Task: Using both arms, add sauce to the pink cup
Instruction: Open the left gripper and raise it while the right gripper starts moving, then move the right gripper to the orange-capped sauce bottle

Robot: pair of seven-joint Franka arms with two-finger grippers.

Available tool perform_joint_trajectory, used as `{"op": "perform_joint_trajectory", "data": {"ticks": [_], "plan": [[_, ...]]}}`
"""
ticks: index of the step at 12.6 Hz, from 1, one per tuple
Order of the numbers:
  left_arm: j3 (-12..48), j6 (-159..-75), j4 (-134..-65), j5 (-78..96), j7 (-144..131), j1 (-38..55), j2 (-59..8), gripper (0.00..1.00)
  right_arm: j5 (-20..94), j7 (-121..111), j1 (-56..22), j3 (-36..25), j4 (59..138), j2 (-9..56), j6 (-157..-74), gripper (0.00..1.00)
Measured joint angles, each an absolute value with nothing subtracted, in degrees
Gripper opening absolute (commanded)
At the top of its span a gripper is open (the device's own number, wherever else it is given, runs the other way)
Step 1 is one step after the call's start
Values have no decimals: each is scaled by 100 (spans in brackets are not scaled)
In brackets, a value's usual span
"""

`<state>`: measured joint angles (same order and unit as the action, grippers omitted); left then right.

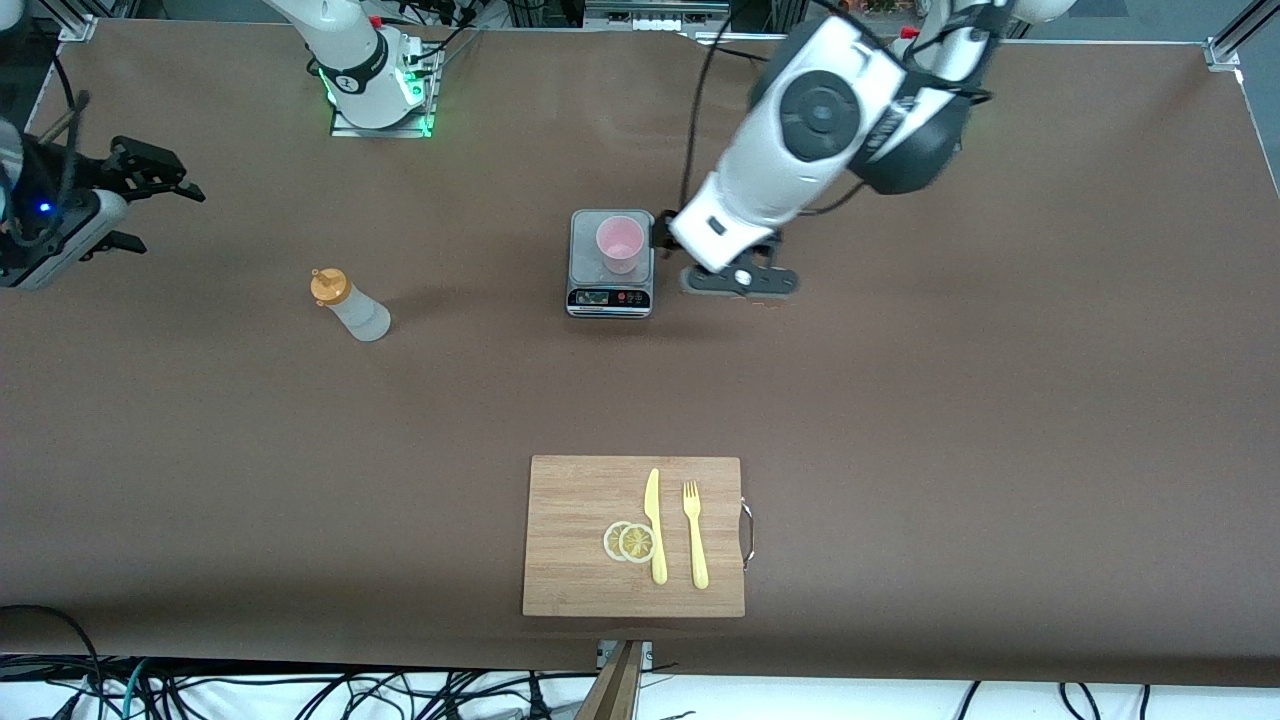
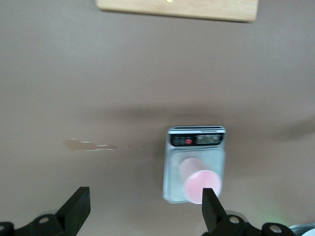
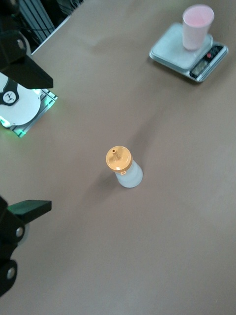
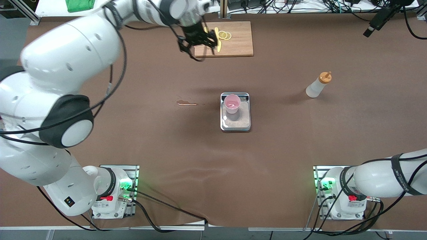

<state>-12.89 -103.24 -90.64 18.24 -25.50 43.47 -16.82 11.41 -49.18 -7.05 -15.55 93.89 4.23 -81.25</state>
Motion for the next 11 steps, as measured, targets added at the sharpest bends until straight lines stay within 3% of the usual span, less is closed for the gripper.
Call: {"op": "perform_joint_trajectory", "data": {"ticks": [3, 6, 11], "plan": [[-1310, -9581, -8999, 1182, -1479, 3219, -1174, 100, 1901, -6992, -543, -2204, 9529, 916, -8121, 100], [-1294, -9097, -8997, 1127, -1262, 2366, -744, 100, 2608, -8900, -19, -2275, 9638, 1556, -7929, 100], [-1096, -8537, -8953, 632, -134, 1353, -545, 100, 4051, -12216, 497, -2275, 9694, 3236, -7614, 100]]}}
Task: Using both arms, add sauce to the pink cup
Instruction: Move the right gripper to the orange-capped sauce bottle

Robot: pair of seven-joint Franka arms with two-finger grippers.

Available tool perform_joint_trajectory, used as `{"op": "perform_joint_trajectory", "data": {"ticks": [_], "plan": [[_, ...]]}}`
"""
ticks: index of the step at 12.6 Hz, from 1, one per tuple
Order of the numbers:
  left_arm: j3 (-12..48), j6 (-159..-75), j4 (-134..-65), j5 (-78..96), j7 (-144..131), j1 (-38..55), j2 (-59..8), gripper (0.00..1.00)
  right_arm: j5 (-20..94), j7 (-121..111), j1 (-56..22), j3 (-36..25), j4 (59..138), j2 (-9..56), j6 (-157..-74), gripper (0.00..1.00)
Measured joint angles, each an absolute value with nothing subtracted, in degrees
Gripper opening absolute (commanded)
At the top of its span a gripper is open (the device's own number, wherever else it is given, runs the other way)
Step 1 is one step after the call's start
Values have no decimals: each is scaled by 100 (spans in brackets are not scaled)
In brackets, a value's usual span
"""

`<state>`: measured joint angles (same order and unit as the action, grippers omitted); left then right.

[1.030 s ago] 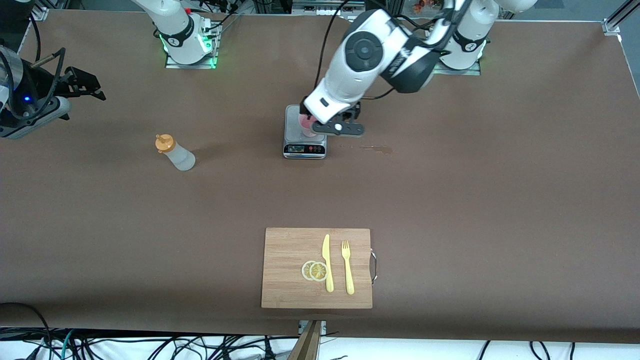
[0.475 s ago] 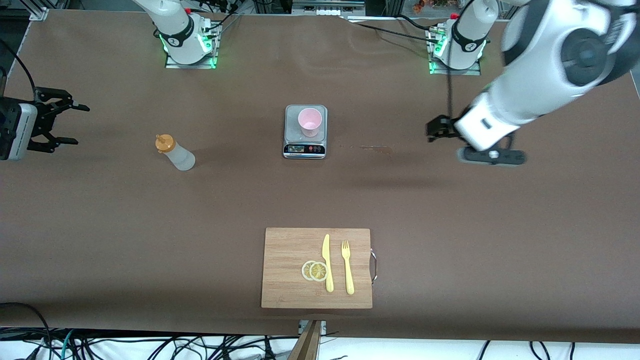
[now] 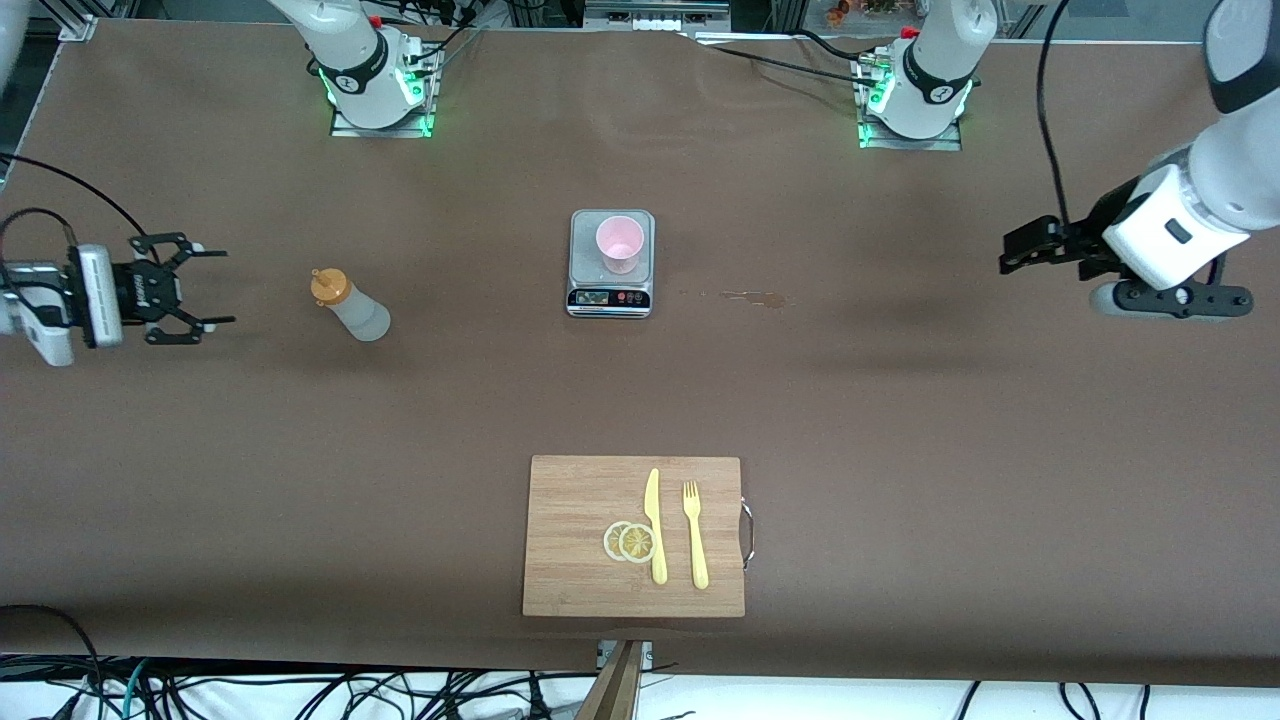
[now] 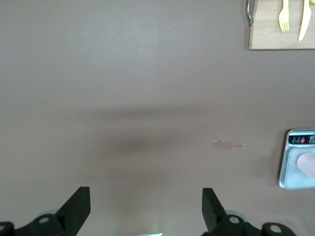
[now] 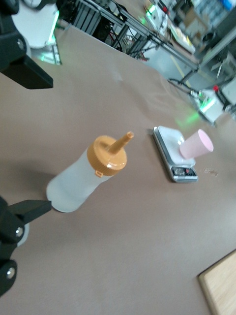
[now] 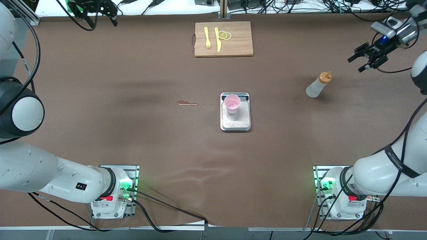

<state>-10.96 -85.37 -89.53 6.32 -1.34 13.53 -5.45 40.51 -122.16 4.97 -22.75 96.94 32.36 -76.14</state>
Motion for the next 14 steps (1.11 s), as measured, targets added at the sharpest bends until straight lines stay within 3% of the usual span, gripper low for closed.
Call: {"op": "perform_joint_trajectory", "data": {"ticks": [3, 8, 14], "plan": [[-556, -8346, -8882, 172, 293, 710, -417, 100, 4605, -13619, 503, -2262, 9687, 3956, -7411, 100], [-441, -8241, -8873, 91, 387, 665, -372, 100, 5502, -15436, 500, -2073, 9678, 4959, -6963, 100], [-420, -8240, -8843, 90, 405, 667, -396, 100, 5892, -15568, 483, -1803, 9671, 5199, -6905, 100]]}}
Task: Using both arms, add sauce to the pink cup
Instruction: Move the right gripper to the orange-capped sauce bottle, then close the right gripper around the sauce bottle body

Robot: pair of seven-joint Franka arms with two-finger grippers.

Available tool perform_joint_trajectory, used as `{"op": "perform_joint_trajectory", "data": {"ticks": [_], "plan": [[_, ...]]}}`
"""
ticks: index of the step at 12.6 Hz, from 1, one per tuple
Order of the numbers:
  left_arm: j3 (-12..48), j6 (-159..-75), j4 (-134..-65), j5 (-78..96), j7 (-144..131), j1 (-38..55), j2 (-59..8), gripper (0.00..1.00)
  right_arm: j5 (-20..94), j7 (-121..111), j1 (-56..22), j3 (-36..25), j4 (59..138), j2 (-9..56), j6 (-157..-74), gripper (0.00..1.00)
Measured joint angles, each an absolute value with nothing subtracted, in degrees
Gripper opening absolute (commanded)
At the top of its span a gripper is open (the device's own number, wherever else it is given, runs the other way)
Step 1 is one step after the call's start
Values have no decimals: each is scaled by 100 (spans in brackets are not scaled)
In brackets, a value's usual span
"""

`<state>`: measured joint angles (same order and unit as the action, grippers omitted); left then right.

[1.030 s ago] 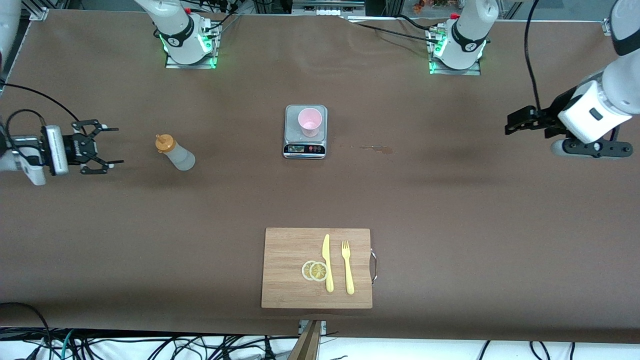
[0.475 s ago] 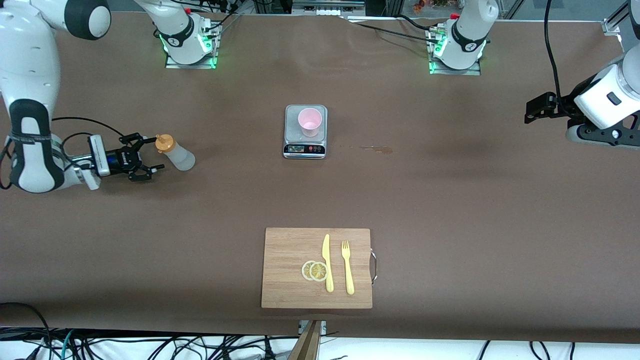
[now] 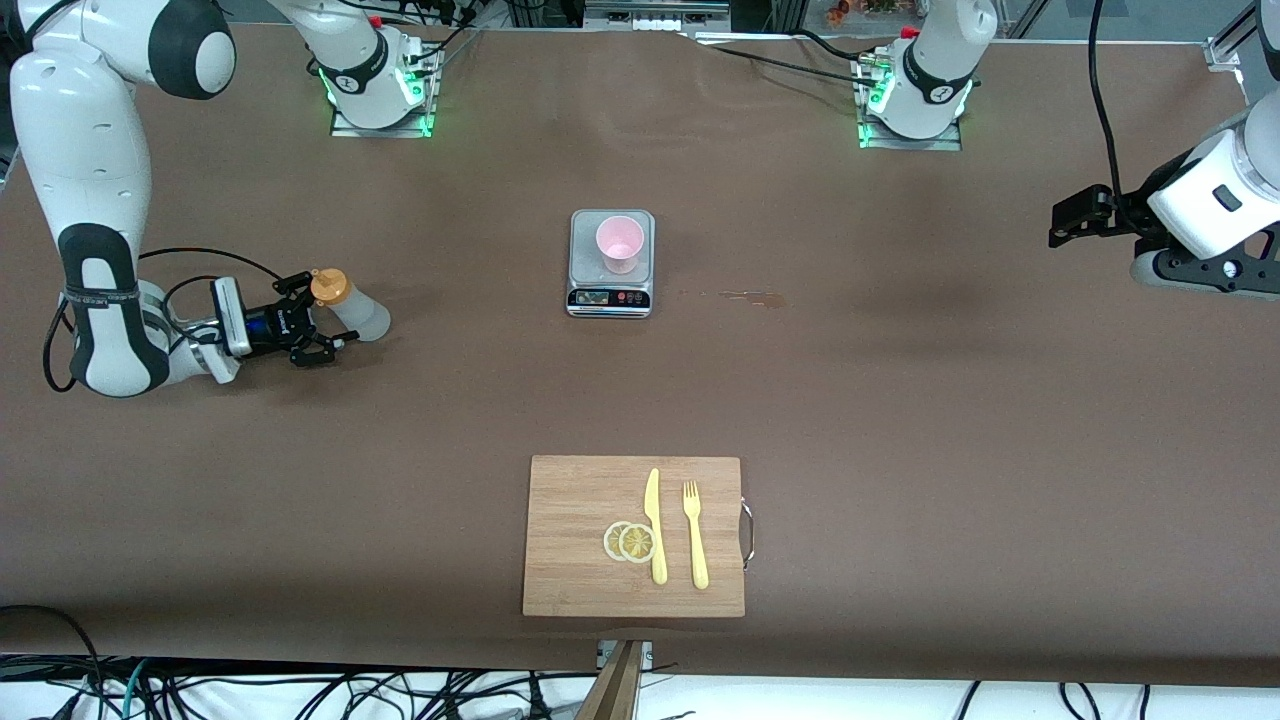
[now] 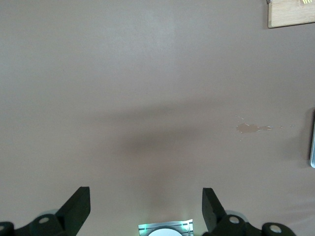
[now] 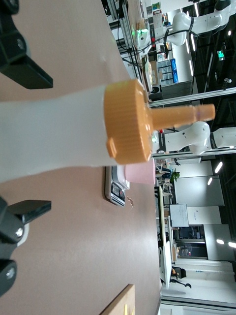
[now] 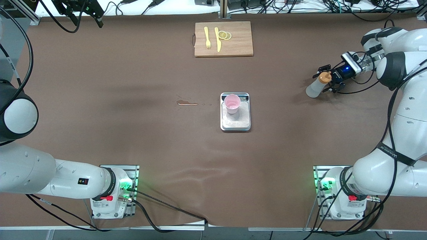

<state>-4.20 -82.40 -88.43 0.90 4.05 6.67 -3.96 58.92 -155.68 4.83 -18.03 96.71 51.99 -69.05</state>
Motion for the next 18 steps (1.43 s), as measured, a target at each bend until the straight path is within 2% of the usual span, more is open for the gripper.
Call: {"op": "perform_joint_trajectory", "data": {"ticks": [7, 8, 10, 11, 13, 14, 18], "plan": [[-434, -8239, -8705, 90, 405, 638, -473, 100, 6215, -15568, 457, -1566, 9675, 5389, -6869, 100], [-433, -8238, -8690, 90, 405, 638, -482, 100, 6215, -15568, 456, -1565, 9676, 5402, -6857, 95], [-432, -8237, -8667, 90, 406, 639, -496, 100, 6222, -15569, 456, -1561, 9676, 5436, -6830, 46], [-432, -8236, -8664, 90, 406, 639, -499, 100, 6227, -15569, 457, -1548, 9676, 5443, -6820, 26], [-431, -8235, -8661, 90, 406, 639, -501, 100, 6261, -15568, 457, -1487, 9675, 5444, -6796, 4], [-430, -8235, -8660, 90, 406, 639, -501, 100, 6328, -15568, 454, -1462, 9671, 5444, -6794, 0], [-430, -8234, -8658, 90, 410, 639, -503, 100, 6429, -15337, 428, -1410, 9558, 5434, -6643, 0]]}}
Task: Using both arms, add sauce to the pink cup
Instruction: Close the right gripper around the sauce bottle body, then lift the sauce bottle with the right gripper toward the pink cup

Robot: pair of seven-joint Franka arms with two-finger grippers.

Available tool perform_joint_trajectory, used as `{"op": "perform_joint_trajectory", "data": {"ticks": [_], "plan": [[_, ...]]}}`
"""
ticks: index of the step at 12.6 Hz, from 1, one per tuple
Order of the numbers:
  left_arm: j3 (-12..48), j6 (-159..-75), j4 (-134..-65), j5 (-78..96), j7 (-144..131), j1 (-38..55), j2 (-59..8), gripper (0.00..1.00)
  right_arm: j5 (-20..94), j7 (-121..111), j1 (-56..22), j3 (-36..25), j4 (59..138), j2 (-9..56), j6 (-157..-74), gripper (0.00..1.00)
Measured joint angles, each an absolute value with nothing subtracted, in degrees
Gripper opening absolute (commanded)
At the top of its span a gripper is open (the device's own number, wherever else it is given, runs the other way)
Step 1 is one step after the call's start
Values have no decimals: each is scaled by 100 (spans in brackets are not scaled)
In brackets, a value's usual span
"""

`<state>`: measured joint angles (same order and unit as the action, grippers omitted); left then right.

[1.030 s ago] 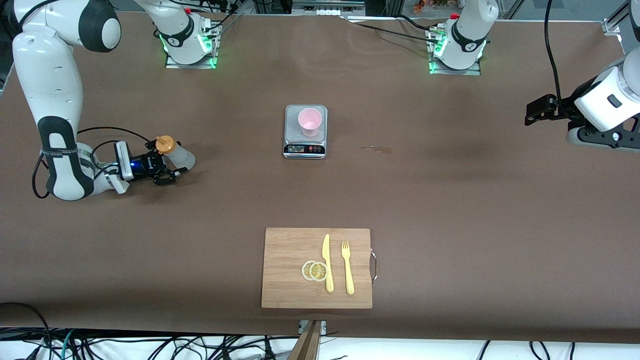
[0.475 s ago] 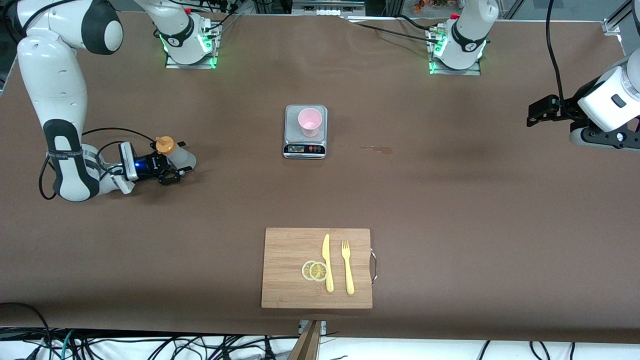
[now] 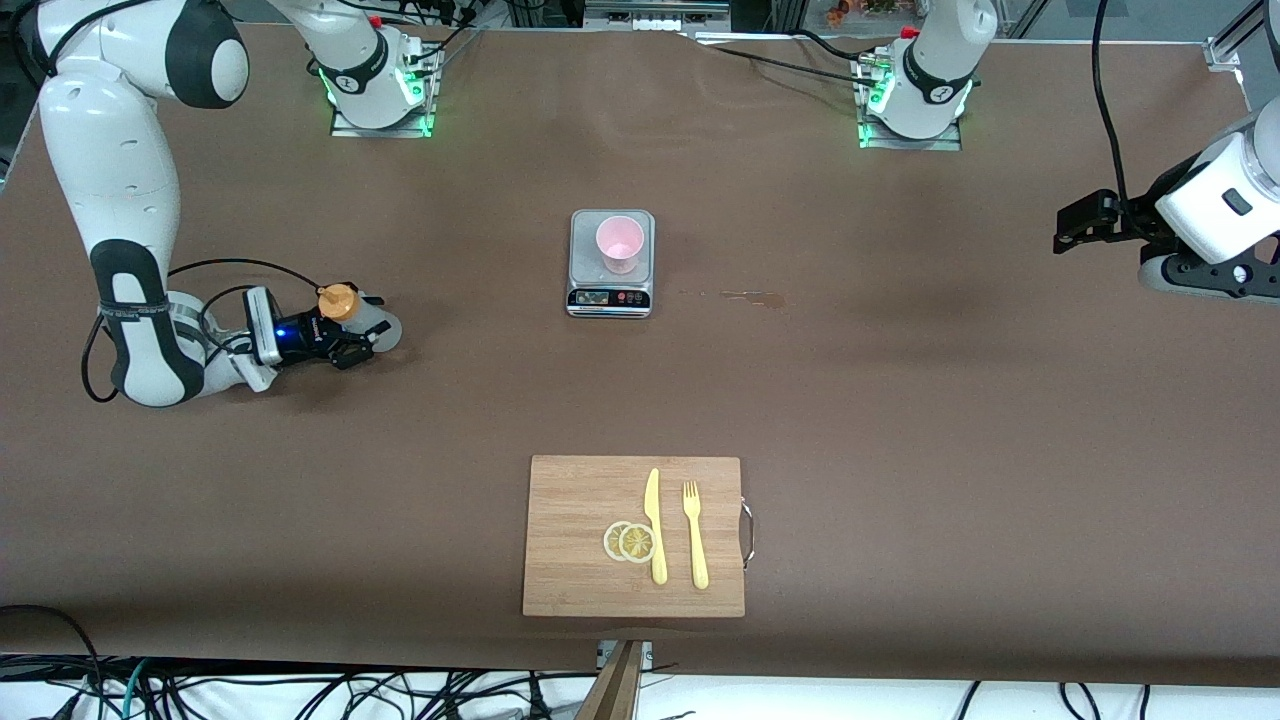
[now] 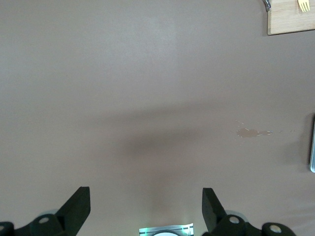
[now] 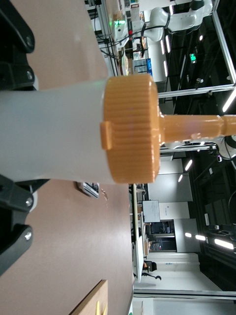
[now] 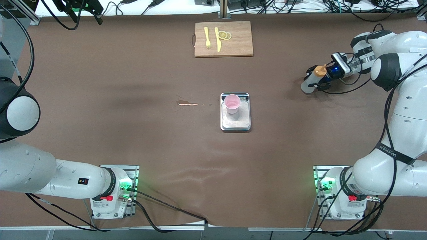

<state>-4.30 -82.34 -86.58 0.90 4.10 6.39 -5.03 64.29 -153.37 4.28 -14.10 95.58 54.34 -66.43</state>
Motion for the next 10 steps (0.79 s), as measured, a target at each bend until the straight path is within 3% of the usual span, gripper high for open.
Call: {"op": "perform_joint_trajectory", "data": {"ticks": [5, 10], "plan": [[-429, -8234, -8656, 90, 414, 640, -508, 100, 5882, -13859, 403, -1416, 8985, 4880, -6646, 0], [-428, -8234, -8653, 90, 417, 640, -514, 100, 4866, -12485, -93, -1421, 8861, 3725, -7521, 0]]}}
